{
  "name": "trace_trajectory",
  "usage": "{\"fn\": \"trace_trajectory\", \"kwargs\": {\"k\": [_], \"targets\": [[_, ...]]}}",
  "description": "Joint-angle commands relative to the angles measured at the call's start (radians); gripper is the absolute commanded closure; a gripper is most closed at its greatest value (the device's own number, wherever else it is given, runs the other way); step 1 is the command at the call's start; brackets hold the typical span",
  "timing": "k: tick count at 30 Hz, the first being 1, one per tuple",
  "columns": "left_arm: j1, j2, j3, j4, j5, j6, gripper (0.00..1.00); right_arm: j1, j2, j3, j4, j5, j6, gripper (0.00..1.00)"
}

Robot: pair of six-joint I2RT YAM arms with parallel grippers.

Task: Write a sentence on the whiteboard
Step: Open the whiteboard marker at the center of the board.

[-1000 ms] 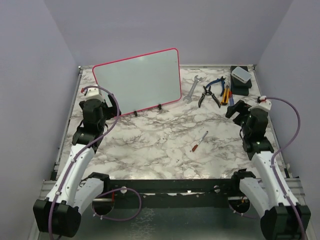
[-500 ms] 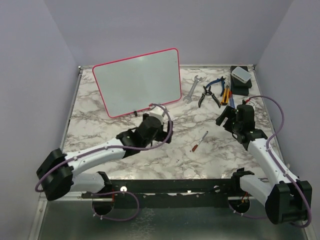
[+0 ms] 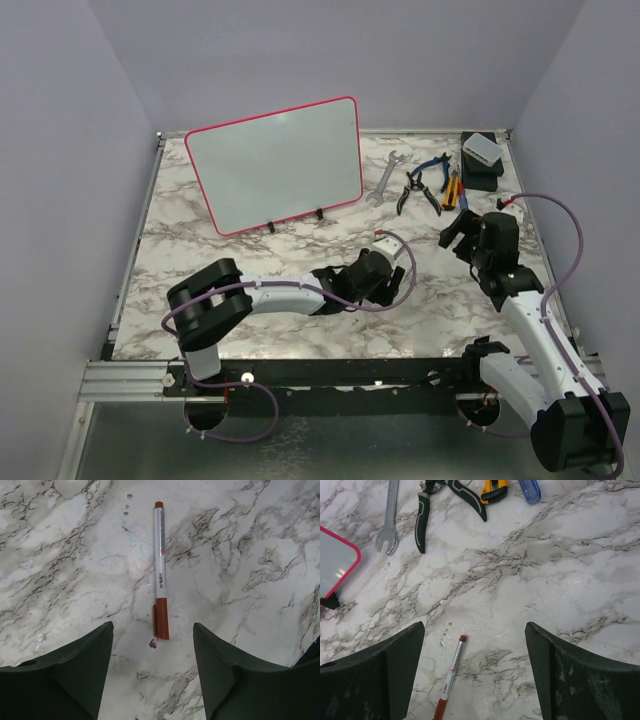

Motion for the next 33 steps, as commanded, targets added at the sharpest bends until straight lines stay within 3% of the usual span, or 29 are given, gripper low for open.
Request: {"fn": "trace_trajectory", "kwargs": {"k": [1, 6, 13, 19, 25, 33], "targets": [[-0.002, 0.074, 0.084, 0.02, 0.095, 0.058, 0.38, 0.002, -0.041, -0.022, -0.008, 0.041, -0.018, 0.14], [-0.011, 0.125, 0.121, -0.013, 0.139, 0.1, 0.45, 0.002, -0.056, -0.034, -0.007, 0.05, -0.022, 0.13], [-0.059, 0.198, 0.185, -0.12, 0.047, 0.159, 0.55, 0.002, -0.072, -0.04, 0.003, 0.063, -0.021, 0.13], [-0.084, 0.227, 0.215, -0.176, -0.105, 0.195, 0.56, 0.002, -0.078, -0.038, 0.001, 0.064, -0.025, 0.12], [-0.088, 0.243, 0.218, -0.177, -0.117, 0.213, 0.56, 0.002, -0.076, -0.044, 0.007, 0.055, -0.025, 0.12], [-0.087, 0.241, 0.204, -0.182, -0.096, 0.209, 0.86, 0.002, -0.071, -0.038, 0.005, 0.043, -0.024, 0.12]]}}
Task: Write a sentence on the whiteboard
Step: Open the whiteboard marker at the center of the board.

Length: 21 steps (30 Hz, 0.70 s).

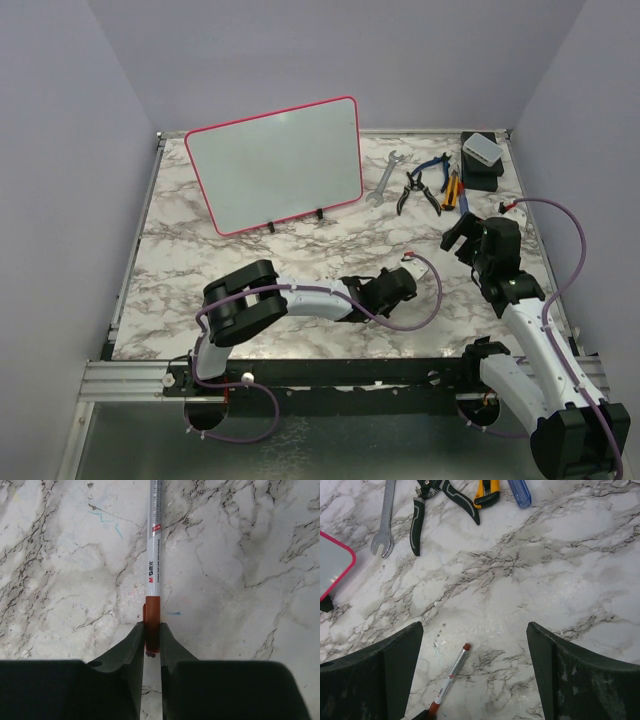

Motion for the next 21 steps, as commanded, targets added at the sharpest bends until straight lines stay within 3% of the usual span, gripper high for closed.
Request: {"fn": "trace_trajectory", "kwargs": {"k": [1, 3, 13, 21], "targets": [[-0.006, 0.011, 0.003, -0.025, -0.018, 0.008, 0.91, 0.002, -0.005, -0.006, 0.004, 0.0, -0.013, 0.11], [-0.007, -0.003, -0.012, -0.025, -0.036, 0.007, 1.0, 0.001, -0.005, -0.007, 0.009, -0.028, -0.028, 0.11], [0.005, -0.214, -0.107, -0.054, -0.157, 0.06, 1.0, 0.002, -0.014, 0.016, 0.038, -0.233, -0.069, 0.06], [0.177, -0.485, -0.113, -0.197, 0.039, 0.071, 1.0, 0.002, -0.017, 0.12, -0.031, -0.41, -0.093, 0.05]]}}
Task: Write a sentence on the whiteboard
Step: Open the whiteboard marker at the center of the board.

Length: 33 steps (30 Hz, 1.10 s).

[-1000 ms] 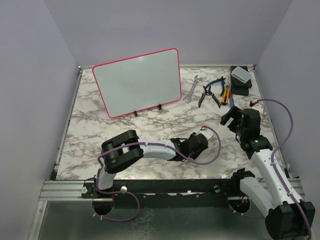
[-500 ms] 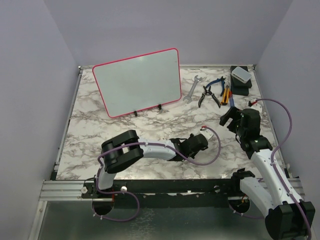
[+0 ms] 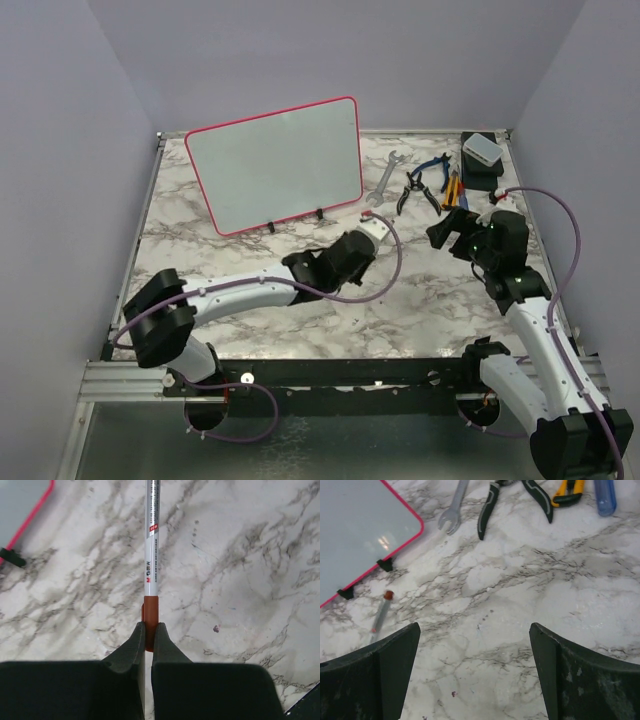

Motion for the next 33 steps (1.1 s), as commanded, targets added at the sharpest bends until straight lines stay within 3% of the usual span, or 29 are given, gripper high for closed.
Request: {"fn": "trace_trajectory", "kwargs": {"k": [1, 7, 13, 18, 24, 26, 29, 33], "targets": [[0.116, -0.158, 0.009, -0.115, 0.121, 0.036, 1.0, 0.002, -0.005, 0.087, -0.033, -0.2, -0.032, 0.05], [0.274, -0.318, -0.039, -0.198, 0.228, 0.167, 1.0, 0.002, 0.062, 0.126, 0.01, -0.52, -0.027, 0.04], [0.298, -0.487, -0.186, -0.182, 0.339, 0.257, 1.0, 0.002, 0.177, 0.122, 0.076, -0.851, -0.016, 0.02], [0.297, -0.585, -0.264, -0.127, 0.541, 0.283, 1.0, 0.004, 0.249, 0.11, 0.114, -0.999, 0.013, 0.02], [0.297, -0.551, -0.262, -0.129, 0.689, 0.28, 1.0, 0.07, 0.304, 0.076, 0.267, -1.096, 0.099, 0.02], [0.294, -0.535, -0.256, -0.129, 0.729, 0.276, 1.0, 0.115, 0.331, 0.111, 0.223, -1.062, 0.062, 0.06], [0.28, -0.531, -0.253, -0.128, 0.747, 0.281, 1.0, 0.174, 0.369, 0.147, 0.153, -1.003, 0.007, 0.24], [0.26, -0.521, -0.261, -0.129, 0.753, 0.277, 1.0, 0.204, 0.397, 0.139, 0.186, -1.027, 0.01, 0.37]]}}
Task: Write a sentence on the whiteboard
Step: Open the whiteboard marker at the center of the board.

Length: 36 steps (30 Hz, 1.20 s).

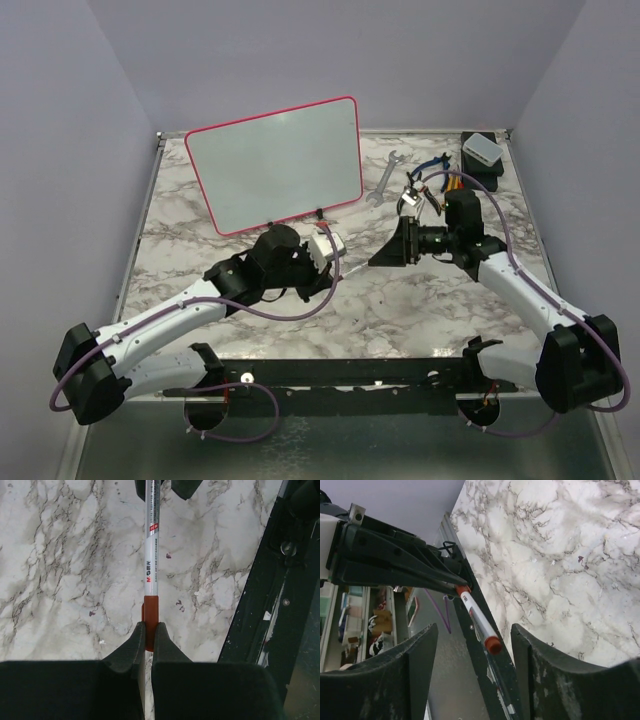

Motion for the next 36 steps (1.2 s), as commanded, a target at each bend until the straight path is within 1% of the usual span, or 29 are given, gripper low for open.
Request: {"fn": "trace_trajectory", "kwargs": {"k": [1, 4, 7, 16, 23, 26, 31, 32, 35, 36], "targets": [[-0.023, 0.009, -0.005, 0.013, 0.065, 0.01, 1.0, 0.03, 0.022, 0.017, 0.005, -0.024, -0.022, 0.4], [-0.028, 0.012, -0.002, 0.012, 0.066, 0.014, 1.0, 0.039, 0.036, 0.017, -0.002, -0.057, -0.04, 0.46], [-0.029, 0.022, 0.001, 0.008, 0.069, 0.015, 1.0, 0.05, 0.041, 0.021, -0.018, -0.079, -0.059, 0.5], [-0.029, 0.039, 0.006, 0.007, 0.068, 0.016, 1.0, 0.084, 0.053, 0.015, -0.026, -0.092, -0.073, 0.58], [-0.03, 0.042, 0.004, 0.006, 0.071, 0.015, 1.0, 0.103, 0.073, 0.017, -0.022, -0.085, -0.081, 0.62], [-0.031, 0.041, 0.004, 0.007, 0.065, 0.016, 1.0, 0.108, 0.087, 0.02, -0.033, -0.078, -0.094, 0.7], [-0.031, 0.039, 0.003, 0.006, 0.064, 0.014, 1.0, 0.115, 0.101, 0.024, -0.044, -0.074, -0.107, 0.77], [-0.031, 0.039, 0.003, 0.006, 0.062, 0.013, 1.0, 0.116, 0.103, 0.025, -0.044, -0.074, -0.109, 0.8], [-0.031, 0.04, 0.007, 0.006, 0.038, 0.004, 1.0, 0.12, 0.099, 0.024, -0.039, -0.068, -0.109, 0.93], [-0.031, 0.041, 0.009, 0.004, 0.029, -0.001, 1.0, 0.12, 0.095, 0.022, -0.034, -0.056, -0.107, 0.95]]}}
